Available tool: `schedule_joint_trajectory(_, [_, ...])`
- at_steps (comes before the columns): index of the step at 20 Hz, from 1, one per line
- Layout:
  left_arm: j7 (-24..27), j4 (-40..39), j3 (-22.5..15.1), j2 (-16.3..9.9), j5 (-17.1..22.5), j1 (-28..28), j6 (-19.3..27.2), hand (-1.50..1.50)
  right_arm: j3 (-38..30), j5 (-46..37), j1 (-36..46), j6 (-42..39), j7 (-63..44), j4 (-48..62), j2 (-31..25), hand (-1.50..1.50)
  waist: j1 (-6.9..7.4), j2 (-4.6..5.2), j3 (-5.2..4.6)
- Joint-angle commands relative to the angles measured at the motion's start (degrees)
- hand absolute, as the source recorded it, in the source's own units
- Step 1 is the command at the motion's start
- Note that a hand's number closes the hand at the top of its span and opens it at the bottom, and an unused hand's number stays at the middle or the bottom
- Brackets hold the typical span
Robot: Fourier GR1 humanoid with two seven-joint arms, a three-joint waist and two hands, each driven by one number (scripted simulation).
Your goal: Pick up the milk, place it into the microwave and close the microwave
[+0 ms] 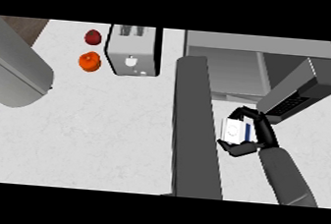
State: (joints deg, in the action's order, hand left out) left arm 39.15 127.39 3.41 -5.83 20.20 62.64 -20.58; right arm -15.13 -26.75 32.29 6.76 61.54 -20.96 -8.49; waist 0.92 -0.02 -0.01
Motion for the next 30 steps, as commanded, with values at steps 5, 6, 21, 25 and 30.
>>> schedule_joint_trajectory(5, [-3.2, 0.5, 3.4, 0.2, 3.5, -0.6, -0.7, -1.5, 2.1, 0.2, 2.8, 4.3, -7.7, -9.5, 4.0, 1.5, -0.66, -0.17, -0.01])
schedule_joint_trajectory(6, [0.7, -3.7, 0.4, 2.2, -1.8, -0.5, -1.9, -1.5, 2.2, 0.1, 4.9, 6.1, -11.2, -10.3, 5.4, 1.5, -0.44, -0.3, -0.04])
schedule_joint_trajectory(21, [-5.2, -4.6, 6.1, -0.3, 3.3, -5.5, -4.1, -1.5, 0.5, -2.0, 22.2, 12.0, -25.5, 0.6, 2.0, 1.5, 2.24, 0.87, 0.08])
schedule_joint_trajectory(25, [-6.2, -9.2, 6.8, -1.2, 3.0, -11.6, -3.0, -1.5, -1.4, -2.3, 23.9, 15.3, -25.2, 5.4, -1.9, 1.5, 3.44, 1.82, 0.12])
schedule_joint_trajectory(30, [-8.0, -7.4, 7.7, -2.6, 4.9, -12.5, -3.3, -1.5, -4.9, -0.4, 23.7, 20.9, -27.1, 7.7, -4.3, 1.5, 4.63, 2.63, 0.27])
